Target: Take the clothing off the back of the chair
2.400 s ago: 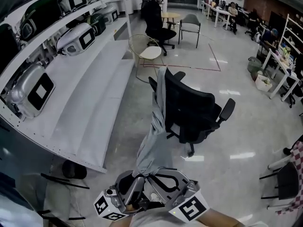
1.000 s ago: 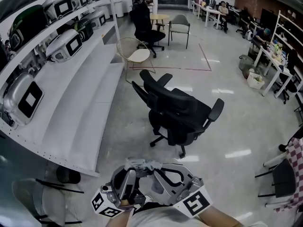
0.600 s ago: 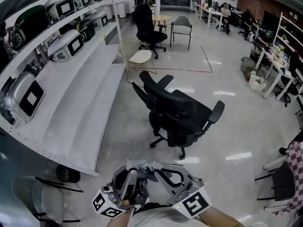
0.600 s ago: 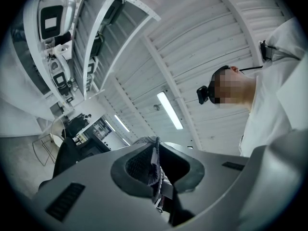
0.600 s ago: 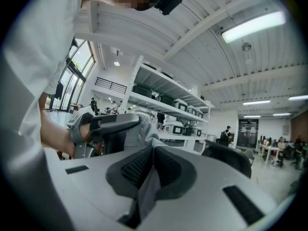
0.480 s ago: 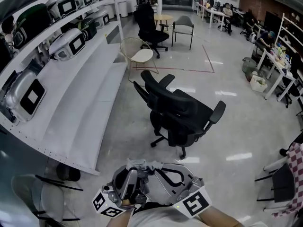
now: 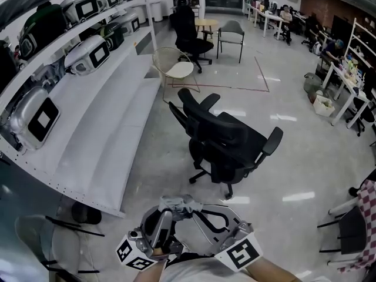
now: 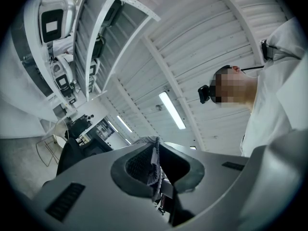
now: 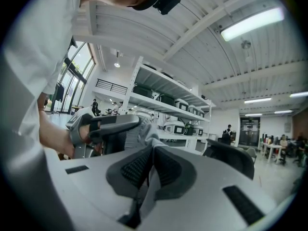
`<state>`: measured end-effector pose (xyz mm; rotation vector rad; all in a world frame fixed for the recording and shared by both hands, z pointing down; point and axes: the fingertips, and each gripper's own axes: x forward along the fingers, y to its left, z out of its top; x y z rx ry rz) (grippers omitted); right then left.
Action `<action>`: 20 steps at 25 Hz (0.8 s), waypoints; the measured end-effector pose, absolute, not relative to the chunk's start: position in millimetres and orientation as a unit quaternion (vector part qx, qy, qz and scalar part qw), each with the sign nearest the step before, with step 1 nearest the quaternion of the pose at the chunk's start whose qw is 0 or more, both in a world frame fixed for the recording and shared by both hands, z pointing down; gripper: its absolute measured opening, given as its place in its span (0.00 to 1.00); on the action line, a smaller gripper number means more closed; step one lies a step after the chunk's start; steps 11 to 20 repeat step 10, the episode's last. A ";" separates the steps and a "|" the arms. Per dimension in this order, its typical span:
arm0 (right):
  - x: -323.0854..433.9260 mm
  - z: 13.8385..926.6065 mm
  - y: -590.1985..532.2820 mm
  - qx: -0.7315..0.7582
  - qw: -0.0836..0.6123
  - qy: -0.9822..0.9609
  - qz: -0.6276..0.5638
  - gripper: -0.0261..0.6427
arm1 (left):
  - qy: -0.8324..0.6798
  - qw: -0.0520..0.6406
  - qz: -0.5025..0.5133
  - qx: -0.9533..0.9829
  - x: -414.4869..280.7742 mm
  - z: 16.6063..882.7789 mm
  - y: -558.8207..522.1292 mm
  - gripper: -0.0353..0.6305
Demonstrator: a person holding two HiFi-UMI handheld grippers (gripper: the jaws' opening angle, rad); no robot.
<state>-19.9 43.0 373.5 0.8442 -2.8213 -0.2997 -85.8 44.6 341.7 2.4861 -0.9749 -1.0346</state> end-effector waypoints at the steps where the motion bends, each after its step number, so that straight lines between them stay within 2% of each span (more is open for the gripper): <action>1: -20.4 373.6 42.8 0.285 0.089 -0.949 -0.099 0.08 | -0.336 0.138 -0.357 0.860 -85.9 341.6 44.2 0.12; 20: -23.4 376.9 40.1 0.287 0.093 -0.949 -0.095 0.08 | -0.336 0.145 -0.356 0.860 -87.9 343.9 40.3 0.12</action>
